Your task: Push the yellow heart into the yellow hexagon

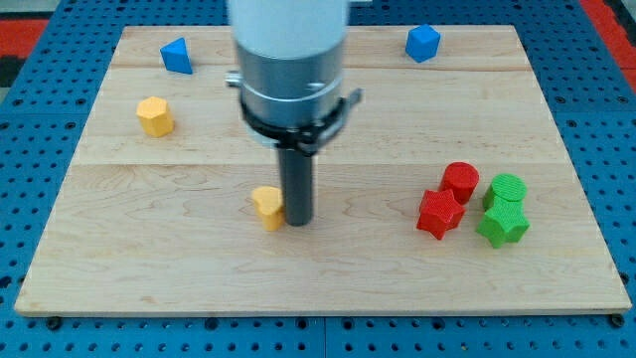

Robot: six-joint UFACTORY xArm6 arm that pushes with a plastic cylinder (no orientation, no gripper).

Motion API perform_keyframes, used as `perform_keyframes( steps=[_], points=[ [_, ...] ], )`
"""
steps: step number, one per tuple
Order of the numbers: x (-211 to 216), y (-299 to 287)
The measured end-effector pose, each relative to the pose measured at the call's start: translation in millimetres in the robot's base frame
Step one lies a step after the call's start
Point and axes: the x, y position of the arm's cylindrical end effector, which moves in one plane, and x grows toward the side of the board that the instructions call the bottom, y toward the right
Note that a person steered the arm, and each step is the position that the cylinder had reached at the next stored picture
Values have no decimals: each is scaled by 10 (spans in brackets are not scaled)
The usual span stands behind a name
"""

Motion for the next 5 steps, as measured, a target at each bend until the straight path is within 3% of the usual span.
perform_keyframes(
  steps=[2,4,5],
  points=[
    [-113,-786],
    [76,-1144],
    [-90,-1291]
  ],
)
